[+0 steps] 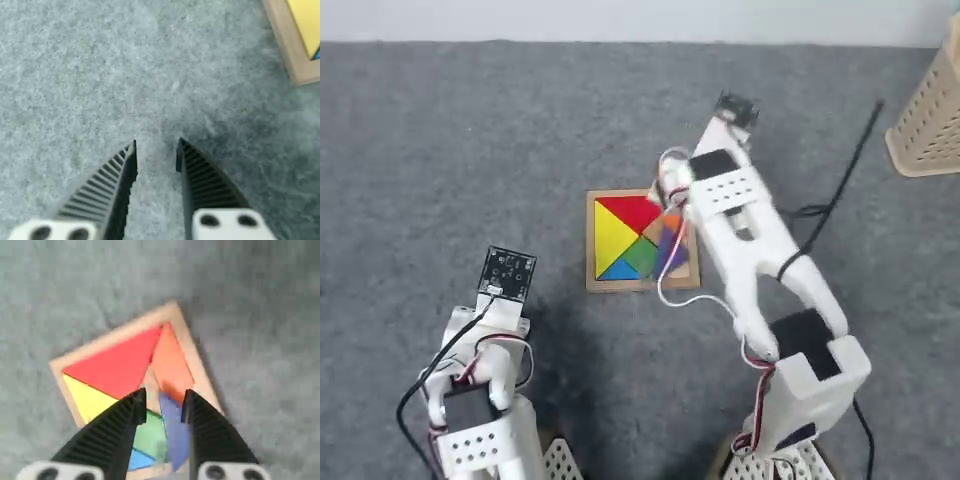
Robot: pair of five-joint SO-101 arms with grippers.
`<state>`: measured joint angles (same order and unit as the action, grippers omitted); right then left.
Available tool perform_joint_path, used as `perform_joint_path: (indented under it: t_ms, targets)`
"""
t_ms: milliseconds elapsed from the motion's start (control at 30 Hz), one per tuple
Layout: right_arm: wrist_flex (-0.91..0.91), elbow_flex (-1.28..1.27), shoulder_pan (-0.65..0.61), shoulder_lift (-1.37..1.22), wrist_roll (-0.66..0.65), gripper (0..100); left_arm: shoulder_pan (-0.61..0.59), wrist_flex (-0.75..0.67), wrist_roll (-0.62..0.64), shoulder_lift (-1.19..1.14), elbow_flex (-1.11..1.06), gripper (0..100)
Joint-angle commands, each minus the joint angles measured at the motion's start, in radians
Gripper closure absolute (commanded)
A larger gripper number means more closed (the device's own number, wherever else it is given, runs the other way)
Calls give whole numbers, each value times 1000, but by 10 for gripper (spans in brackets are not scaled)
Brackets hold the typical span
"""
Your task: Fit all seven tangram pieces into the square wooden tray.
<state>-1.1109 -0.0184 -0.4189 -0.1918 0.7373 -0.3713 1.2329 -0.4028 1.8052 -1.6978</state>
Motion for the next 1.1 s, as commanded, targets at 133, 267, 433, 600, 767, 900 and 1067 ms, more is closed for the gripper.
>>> perform_joint_path:
  t_ms: [133, 267, 433, 600, 767, 900, 1067]
  targets:
    - [-4, 64, -110, 71, -566, 996, -3, 3, 8, 23, 13, 879]
    - [-4, 40, -128, -15, -600, 992, -3, 3, 8, 23, 13, 879]
    - [-13, 40, -58, -150, -600, 992, -3, 3, 8, 23, 13, 879]
    - [-53, 40, -30, -225, -601, 992, -3, 3, 8, 23, 13, 879]
    - [-105, 38, -28, -220, -582, 992, -3, 3, 8, 23, 13, 879]
    - [-104, 40, -15, -133, -557, 992, -3, 3, 8, 23, 13, 879]
    - [-116, -157, 58, 197, -557, 992, -3, 3, 8, 23, 13, 879]
